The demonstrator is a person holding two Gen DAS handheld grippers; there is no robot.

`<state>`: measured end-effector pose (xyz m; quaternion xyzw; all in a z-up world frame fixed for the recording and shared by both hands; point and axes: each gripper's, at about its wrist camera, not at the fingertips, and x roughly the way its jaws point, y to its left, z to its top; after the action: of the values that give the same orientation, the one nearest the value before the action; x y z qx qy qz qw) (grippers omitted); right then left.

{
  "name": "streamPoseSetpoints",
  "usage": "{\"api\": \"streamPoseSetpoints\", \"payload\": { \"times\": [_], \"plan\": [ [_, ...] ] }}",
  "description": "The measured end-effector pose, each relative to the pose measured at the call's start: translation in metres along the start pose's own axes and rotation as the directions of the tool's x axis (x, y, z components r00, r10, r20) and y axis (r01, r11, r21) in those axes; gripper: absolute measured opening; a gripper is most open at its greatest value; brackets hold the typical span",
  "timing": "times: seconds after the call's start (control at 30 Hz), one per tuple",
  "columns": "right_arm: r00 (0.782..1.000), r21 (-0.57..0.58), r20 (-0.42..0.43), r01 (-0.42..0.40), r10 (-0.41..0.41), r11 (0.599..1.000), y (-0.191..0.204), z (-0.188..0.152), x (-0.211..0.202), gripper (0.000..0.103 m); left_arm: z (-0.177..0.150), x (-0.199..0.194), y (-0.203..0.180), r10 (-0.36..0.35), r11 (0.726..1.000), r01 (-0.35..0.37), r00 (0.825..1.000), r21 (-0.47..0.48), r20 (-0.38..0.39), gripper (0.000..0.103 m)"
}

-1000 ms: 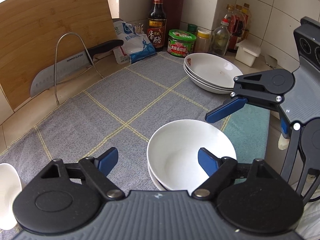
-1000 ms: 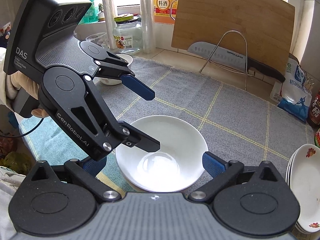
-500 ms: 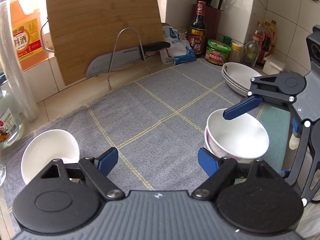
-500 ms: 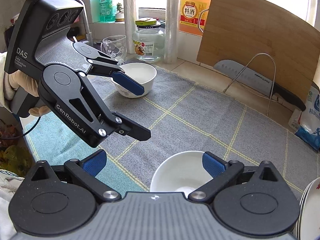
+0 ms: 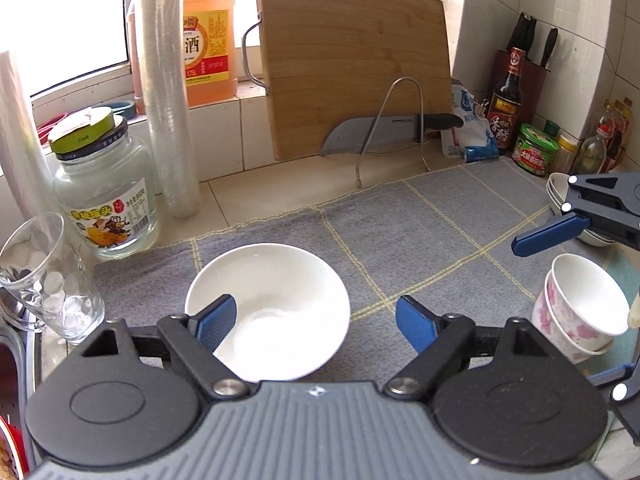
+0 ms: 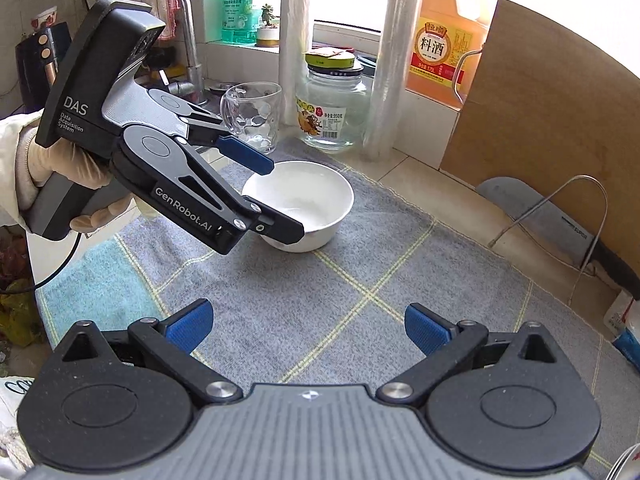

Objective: Organize plates and bowls
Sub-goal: 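Grip the rim of the white bowl with both tools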

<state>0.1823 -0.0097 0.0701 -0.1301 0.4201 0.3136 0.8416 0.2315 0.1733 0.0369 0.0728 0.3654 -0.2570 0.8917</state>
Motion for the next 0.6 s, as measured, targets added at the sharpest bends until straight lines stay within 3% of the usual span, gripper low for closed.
{"api": "streamPoseSetpoints", "payload": {
  "times": [0.27,0.53,0.6],
  "plan": [
    [0.999,-0.045,-0.037,-0.039,0.037,0.998,-0.007,0.034,0.043,0.103,0.003,0.021,0.039,0.033,0.998,-0.034,0.999,-0.051,-0.033,0.087],
    [0.994,-0.085,-0.093,-0.064,0.056,0.994,-0.013,0.055,0.09,0.103,0.003,0.039,0.059,-0.002,0.996,-0.004,0.998,-0.086,-0.07,0.084],
    [0.993,-0.099,-0.107,-0.067,0.057,0.993,-0.013,0.057,0.1,0.103,0.004,0.044,0.062,-0.022,0.996,0.014,0.997,-0.094,-0.079,0.079]
  ]
}}
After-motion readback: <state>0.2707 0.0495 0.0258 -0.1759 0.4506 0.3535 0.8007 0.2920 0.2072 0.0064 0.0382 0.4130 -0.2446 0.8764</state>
